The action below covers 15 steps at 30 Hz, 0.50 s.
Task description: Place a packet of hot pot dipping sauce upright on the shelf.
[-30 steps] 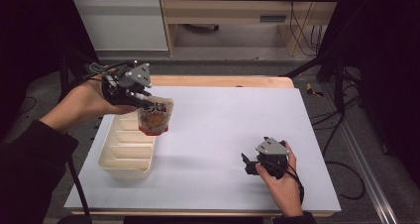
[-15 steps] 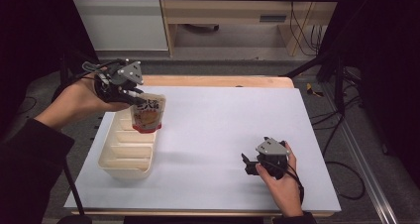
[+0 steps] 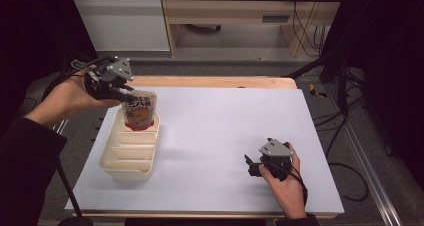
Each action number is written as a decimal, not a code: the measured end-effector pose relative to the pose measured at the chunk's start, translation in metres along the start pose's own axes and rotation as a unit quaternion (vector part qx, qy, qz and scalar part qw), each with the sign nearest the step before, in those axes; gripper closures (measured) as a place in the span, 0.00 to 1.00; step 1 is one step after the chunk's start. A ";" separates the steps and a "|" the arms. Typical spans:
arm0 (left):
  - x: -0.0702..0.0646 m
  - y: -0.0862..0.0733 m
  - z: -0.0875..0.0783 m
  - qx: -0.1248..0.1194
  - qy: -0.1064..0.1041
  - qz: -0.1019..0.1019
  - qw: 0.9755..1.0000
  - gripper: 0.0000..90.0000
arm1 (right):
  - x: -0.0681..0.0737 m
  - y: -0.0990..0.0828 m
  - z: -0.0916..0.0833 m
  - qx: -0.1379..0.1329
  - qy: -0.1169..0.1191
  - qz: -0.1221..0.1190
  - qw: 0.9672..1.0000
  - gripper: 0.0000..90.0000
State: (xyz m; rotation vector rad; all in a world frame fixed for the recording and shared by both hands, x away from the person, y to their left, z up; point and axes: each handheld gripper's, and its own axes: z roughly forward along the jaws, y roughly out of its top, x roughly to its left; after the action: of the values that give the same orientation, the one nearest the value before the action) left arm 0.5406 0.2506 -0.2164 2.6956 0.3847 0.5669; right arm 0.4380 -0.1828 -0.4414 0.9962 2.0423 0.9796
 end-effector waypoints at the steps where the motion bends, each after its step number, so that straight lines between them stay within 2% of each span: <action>1: 0.001 -0.001 0.000 0.000 0.000 0.001 1.000 0.81 | 0.000 0.000 0.000 0.000 0.000 0.000 1.000 0.09; 15: 0.016 -0.011 0.013 0.002 -0.012 0.007 1.000 0.81 | 0.000 -0.001 0.003 0.008 0.005 -0.005 1.000 0.09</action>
State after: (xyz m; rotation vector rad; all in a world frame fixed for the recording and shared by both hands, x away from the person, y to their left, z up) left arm 0.5584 0.2619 -0.2260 2.7088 0.3608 0.5370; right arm 0.4404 -0.1822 -0.4440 0.9893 2.0645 0.9665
